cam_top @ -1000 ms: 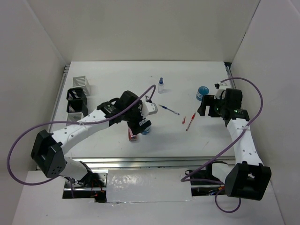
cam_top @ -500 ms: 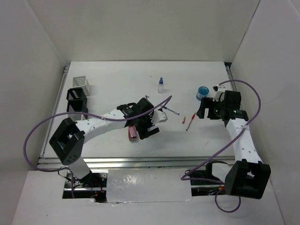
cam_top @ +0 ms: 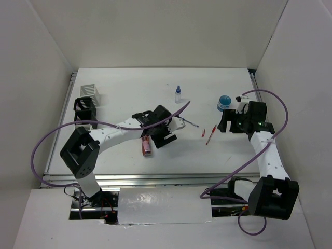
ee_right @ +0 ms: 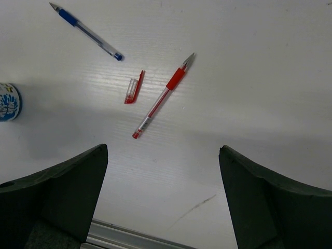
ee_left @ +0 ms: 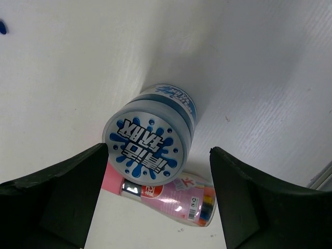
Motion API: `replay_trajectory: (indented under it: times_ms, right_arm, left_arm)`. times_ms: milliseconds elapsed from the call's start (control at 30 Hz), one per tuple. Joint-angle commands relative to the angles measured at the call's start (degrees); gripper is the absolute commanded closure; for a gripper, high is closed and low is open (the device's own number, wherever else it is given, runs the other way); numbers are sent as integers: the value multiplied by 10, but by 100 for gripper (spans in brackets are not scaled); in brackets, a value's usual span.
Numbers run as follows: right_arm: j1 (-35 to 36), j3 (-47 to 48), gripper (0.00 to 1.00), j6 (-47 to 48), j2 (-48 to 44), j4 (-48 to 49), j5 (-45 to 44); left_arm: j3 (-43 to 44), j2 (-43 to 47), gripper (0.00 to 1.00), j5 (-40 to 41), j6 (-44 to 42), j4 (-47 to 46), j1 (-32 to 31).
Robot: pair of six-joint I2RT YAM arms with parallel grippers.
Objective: Sort the stationery into containers
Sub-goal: Pick up the stationery from the center of the board.
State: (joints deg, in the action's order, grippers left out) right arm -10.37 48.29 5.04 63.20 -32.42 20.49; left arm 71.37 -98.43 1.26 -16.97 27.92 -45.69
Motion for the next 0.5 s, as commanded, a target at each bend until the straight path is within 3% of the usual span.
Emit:
replay_trajectory:
  times_ms: [0, 467]
  right_arm:
    - [-3, 0, 6, 8, 1, 8, 10]
    - [-3, -7, 6, 9, 9, 10, 17]
  left_arm:
    - [14, -11, 9, -5, 16, -2, 13]
    - [38, 37, 1, 36, 20, -8, 6]
